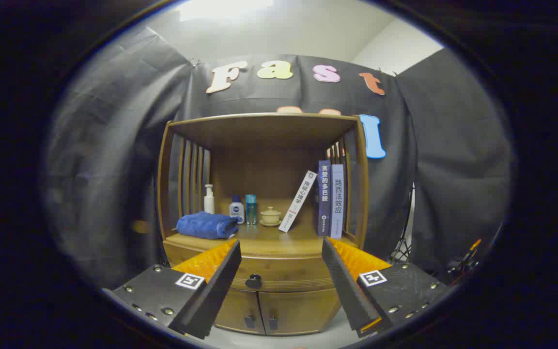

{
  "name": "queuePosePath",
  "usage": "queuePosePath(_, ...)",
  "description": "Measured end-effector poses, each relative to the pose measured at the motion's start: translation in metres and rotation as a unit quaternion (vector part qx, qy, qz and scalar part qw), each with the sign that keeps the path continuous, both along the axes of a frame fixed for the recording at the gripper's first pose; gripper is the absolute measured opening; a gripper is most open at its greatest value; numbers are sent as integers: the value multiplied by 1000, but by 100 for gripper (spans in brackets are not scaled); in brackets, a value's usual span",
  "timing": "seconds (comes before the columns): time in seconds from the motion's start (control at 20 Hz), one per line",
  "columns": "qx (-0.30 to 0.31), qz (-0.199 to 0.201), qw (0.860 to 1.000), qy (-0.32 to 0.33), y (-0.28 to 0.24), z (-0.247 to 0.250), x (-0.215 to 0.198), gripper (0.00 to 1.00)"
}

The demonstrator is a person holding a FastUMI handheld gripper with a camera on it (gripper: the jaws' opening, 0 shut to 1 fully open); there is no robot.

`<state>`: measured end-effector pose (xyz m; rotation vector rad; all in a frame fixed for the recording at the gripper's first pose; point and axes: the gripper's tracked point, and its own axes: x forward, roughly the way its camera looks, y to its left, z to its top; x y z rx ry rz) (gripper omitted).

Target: Pull open the drawer, take out the items inside it, and place them on the countertop above the cabinet.

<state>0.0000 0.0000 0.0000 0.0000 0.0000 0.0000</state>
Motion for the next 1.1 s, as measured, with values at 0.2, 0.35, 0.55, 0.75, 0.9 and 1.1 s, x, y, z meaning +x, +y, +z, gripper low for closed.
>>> queuePosePath(0.2,13,-12,1000,-7,-8,1,4,100)
queuePosePath(0.35,8,-10,1000,-2,-7,-4,7,100)
queuePosePath(0.55,15,-7,1000,7,-1,-11,12,100)
queuePosePath(0.75,18,-6,1000,13,7,-18,19,100)
queuePosePath(0.9,13,4,1000,25,20,-31,30,100)
queuePosePath(1.1,-5,12,999,35,34,-59,54,100)
